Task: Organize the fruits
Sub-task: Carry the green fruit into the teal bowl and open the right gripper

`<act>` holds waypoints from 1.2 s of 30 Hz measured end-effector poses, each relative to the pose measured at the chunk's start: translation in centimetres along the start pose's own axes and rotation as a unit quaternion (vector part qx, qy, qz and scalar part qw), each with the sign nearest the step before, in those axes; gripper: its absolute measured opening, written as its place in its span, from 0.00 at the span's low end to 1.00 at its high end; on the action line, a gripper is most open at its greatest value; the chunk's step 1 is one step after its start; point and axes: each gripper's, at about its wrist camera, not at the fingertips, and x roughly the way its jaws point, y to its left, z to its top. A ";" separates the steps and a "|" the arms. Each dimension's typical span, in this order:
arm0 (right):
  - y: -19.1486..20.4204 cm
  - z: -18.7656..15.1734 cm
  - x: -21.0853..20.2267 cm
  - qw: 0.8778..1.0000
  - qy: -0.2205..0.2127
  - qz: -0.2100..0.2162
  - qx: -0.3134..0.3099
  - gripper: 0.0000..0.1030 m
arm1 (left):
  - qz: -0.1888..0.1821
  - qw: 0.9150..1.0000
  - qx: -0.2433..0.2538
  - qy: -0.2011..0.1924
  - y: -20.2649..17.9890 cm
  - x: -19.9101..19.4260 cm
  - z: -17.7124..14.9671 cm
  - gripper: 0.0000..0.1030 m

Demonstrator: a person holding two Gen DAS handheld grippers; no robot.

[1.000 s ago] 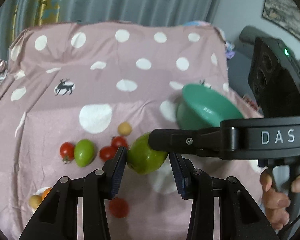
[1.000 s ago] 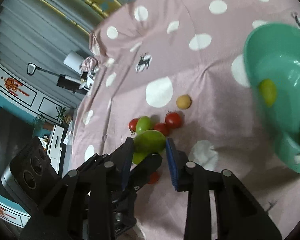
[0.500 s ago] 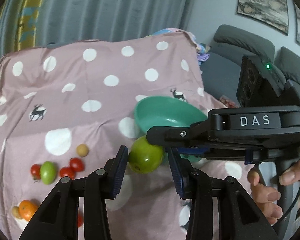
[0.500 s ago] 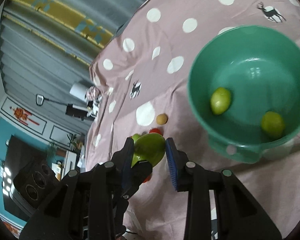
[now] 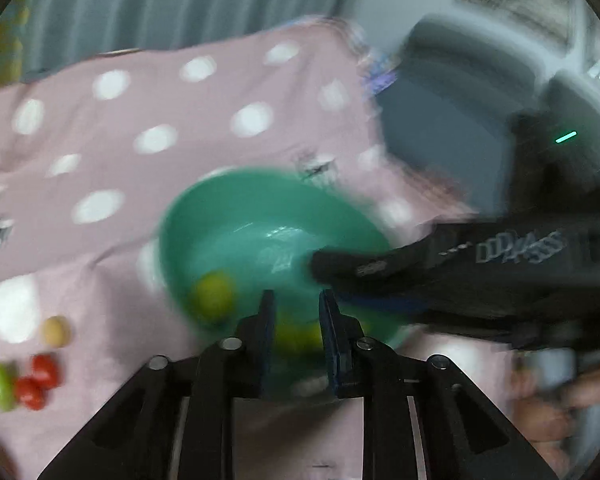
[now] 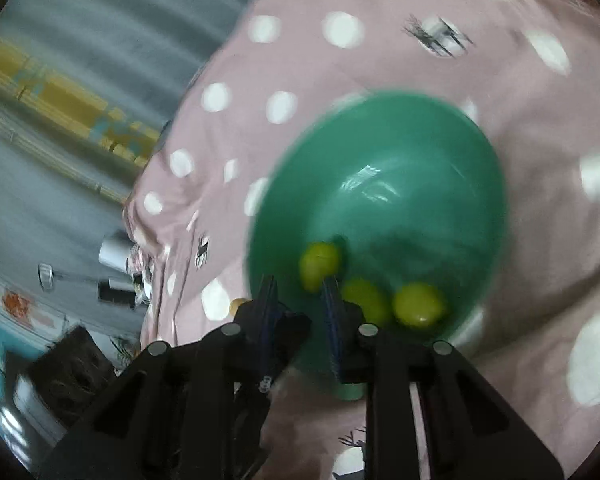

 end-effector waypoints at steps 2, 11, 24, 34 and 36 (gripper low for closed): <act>-1.0 0.1 -0.2 1.000 0.003 0.005 0.025 0.25 | -0.033 0.999 -0.020 -0.004 0.5 -0.8 0.1 0.22; 2.7 -1.4 -3.1 0.999 -0.021 -0.002 -0.048 0.75 | 0.029 0.993 -0.063 -0.094 3.4 -7.0 -0.8 1.00; 5.6 -4.1 -0.8 0.996 0.017 -0.004 -0.087 0.86 | 0.129 0.989 -0.043 -0.055 6.6 -10.4 -4.6 1.00; 10.4 -7.8 3.3 0.985 0.083 0.011 -0.151 0.87 | 0.135 0.983 -0.121 -0.011 12.0 -12.6 -6.8 1.00; 11.2 -8.6 4.7 0.981 0.105 0.017 -0.161 0.87 | 0.142 0.980 -0.135 -0.021 13.1 -13.6 -7.3 1.00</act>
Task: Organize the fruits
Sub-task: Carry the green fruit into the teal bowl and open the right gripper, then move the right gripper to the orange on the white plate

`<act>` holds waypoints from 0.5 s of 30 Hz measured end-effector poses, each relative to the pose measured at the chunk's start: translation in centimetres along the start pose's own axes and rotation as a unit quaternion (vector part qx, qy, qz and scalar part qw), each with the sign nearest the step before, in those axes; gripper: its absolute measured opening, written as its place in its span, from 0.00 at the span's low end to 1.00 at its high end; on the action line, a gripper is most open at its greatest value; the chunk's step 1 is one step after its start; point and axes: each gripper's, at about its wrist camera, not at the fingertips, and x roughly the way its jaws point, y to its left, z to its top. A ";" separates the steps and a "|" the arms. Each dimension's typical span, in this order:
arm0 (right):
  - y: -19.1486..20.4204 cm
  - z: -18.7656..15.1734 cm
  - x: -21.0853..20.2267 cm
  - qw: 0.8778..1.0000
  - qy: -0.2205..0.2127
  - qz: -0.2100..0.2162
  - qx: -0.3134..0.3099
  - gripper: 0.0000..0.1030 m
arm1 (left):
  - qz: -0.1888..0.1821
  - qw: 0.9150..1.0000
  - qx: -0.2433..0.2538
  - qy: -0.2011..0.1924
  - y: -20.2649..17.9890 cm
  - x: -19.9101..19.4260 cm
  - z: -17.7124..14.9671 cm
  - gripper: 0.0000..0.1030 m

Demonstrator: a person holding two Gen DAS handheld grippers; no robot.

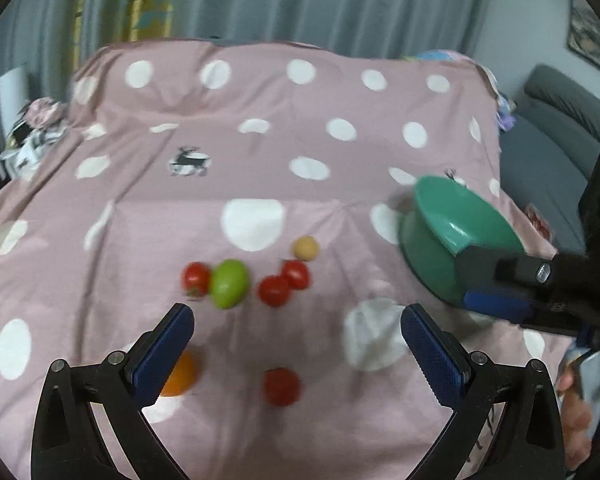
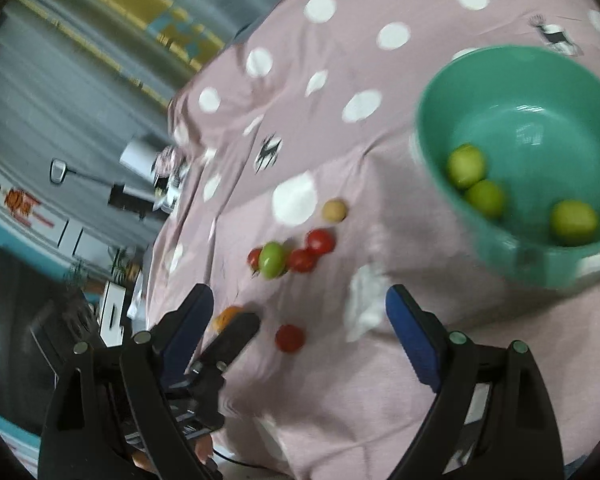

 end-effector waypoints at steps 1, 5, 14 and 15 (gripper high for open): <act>0.3 0.0 0.7 1.000 0.010 0.009 -0.001 0.87 | 0.005 1.000 -0.006 0.000 0.6 -0.3 -0.1 1.00; 0.7 -0.2 2.9 0.999 0.032 0.028 0.009 0.87 | 0.050 0.999 -0.003 -0.010 3.3 -1.3 -1.5 1.00; 1.8 -1.3 7.1 0.995 0.098 0.015 -0.007 0.84 | 0.081 0.997 -0.013 0.013 6.5 -0.7 -1.9 1.00; 1.9 -1.4 7.3 0.995 0.102 0.010 -0.012 0.83 | 0.091 0.995 -0.027 0.015 7.1 -0.6 -1.8 1.00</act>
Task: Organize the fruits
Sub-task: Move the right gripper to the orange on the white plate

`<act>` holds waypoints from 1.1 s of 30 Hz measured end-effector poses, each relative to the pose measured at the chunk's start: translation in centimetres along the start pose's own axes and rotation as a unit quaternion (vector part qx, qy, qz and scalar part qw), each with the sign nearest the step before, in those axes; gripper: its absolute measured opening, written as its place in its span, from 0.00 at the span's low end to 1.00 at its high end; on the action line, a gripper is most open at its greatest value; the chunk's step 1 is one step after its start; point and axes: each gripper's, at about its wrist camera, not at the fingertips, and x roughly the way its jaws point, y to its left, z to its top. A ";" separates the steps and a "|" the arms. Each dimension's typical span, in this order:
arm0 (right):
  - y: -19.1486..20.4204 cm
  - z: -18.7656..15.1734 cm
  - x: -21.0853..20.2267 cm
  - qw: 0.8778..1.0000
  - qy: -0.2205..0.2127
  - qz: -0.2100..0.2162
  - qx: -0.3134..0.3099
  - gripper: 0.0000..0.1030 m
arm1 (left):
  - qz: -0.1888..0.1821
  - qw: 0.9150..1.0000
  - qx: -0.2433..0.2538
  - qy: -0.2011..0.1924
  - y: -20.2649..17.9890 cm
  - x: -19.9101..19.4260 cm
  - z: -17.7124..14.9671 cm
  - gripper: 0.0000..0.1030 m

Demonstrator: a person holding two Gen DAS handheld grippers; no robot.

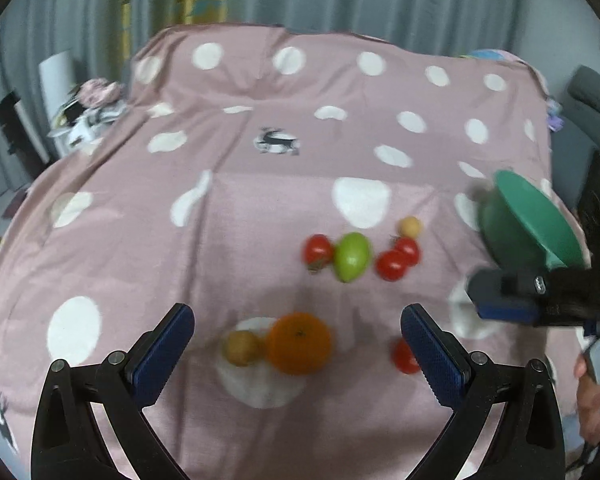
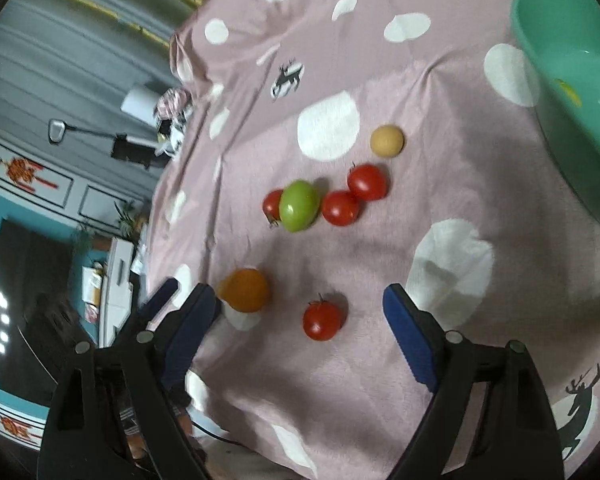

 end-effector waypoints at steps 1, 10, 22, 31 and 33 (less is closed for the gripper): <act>0.1 -0.1 0.2 1.000 0.003 -0.004 -0.004 0.82 | 0.005 1.000 -0.017 0.004 0.6 0.2 0.1 1.00; 2.0 -0.5 2.8 0.998 0.033 0.053 -0.019 0.78 | -0.011 0.994 -0.093 0.056 4.5 1.3 -0.4 1.00; 2.7 0.8 6.0 0.994 0.070 0.089 0.009 0.63 | -0.097 0.994 0.025 0.039 2.8 2.4 -0.8 0.81; 3.4 0.7 8.8 0.992 0.108 0.059 0.005 0.47 | -0.074 0.991 0.091 0.061 1.0 3.5 -1.4 0.69; 3.5 0.8 9.1 0.992 0.112 0.061 0.003 0.45 | -0.069 0.991 0.100 0.062 0.6 3.8 -1.4 0.69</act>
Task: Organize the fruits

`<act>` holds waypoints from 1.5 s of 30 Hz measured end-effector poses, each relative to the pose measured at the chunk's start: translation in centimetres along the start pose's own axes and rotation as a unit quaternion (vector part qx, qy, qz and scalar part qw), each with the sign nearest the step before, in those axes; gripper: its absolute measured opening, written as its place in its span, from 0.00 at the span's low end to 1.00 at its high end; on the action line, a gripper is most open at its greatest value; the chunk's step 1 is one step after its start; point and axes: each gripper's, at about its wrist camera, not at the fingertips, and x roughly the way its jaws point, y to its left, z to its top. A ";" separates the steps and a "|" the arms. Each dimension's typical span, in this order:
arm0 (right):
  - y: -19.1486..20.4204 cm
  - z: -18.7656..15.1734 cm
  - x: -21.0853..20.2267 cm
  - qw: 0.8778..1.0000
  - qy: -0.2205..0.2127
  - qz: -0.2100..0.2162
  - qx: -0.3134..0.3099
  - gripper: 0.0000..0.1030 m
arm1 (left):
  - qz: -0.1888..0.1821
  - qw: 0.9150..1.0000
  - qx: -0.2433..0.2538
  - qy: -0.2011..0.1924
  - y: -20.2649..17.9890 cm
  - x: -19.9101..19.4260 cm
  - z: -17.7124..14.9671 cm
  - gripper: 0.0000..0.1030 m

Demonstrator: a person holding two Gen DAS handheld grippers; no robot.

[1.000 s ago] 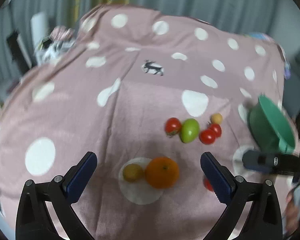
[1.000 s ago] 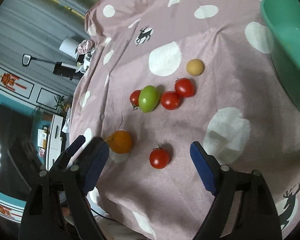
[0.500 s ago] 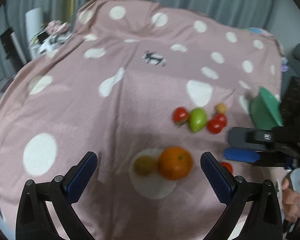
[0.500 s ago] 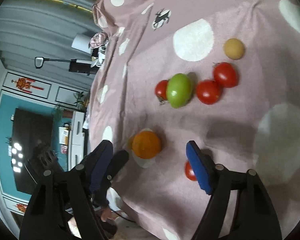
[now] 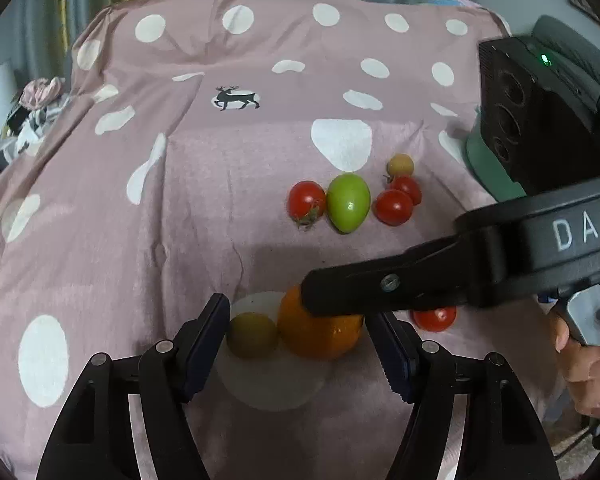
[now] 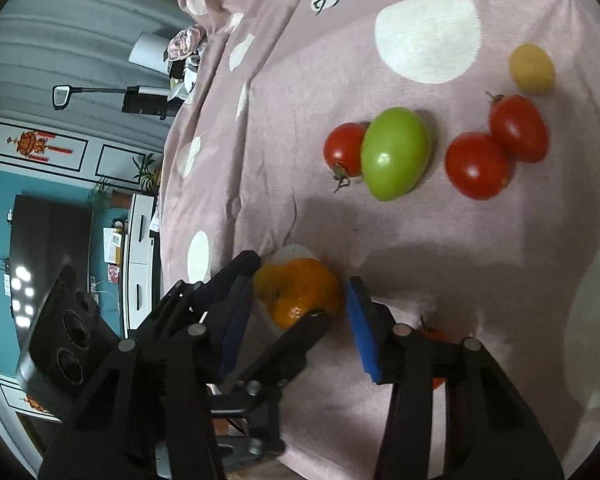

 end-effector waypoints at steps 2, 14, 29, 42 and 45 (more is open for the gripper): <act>-0.1 0.1 0.5 1.000 0.007 -0.007 0.000 0.40 | -0.005 1.000 0.008 -0.001 -0.4 0.1 0.3 0.69; 0.2 0.0 0.5 0.999 -0.001 -0.026 -0.023 0.39 | -0.035 0.999 0.006 0.008 -1.0 0.2 0.1 0.46; 0.5 -1.5 -6.2 0.996 -0.082 -0.014 -0.036 0.35 | -0.039 0.997 0.010 -0.062 -5.6 -3.3 1.6 0.43; -3.2 -4.4 -16.5 0.980 -0.198 -0.024 -0.005 0.30 | -0.098 0.990 0.031 -0.101 -14.3 -4.4 4.5 0.43; -4.3 -5.1 -18.2 0.978 -0.210 -0.014 0.002 0.30 | -0.113 0.987 0.023 -0.114 -15.5 -4.7 5.0 0.43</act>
